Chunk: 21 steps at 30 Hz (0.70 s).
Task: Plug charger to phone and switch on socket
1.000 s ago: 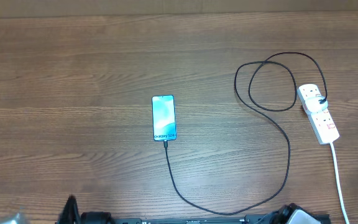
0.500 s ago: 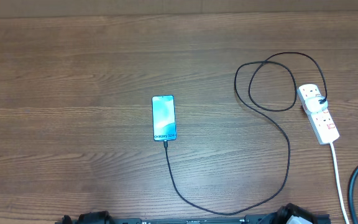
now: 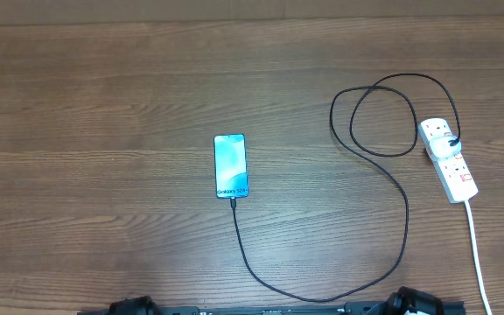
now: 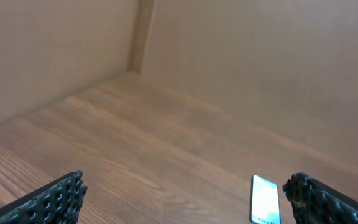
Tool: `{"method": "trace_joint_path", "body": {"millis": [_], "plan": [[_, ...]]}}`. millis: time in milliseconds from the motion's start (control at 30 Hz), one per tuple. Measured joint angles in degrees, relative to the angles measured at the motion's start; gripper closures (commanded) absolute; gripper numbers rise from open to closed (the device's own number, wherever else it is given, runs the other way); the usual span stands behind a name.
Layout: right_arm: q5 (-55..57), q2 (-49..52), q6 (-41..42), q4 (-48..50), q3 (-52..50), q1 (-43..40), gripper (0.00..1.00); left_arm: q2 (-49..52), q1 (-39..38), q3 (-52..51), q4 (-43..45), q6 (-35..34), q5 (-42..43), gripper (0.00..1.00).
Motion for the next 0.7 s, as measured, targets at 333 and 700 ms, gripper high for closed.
{"method": "trace_joint_path", "body": {"millis": [333, 700], "plan": [[0.9, -6.3, -0.7, -0.7, -1.0, 2.3, 0.96, 0.0, 0.9, -0.2, 1.6, -0.9, 0.0, 0.0], [1.9, -17.2, -2.1, -0.1, -0.3, 2.3, 0.96, -0.1, 1.0, -22.3, 41.6, 3.7, 10.3, 0.0]]}}
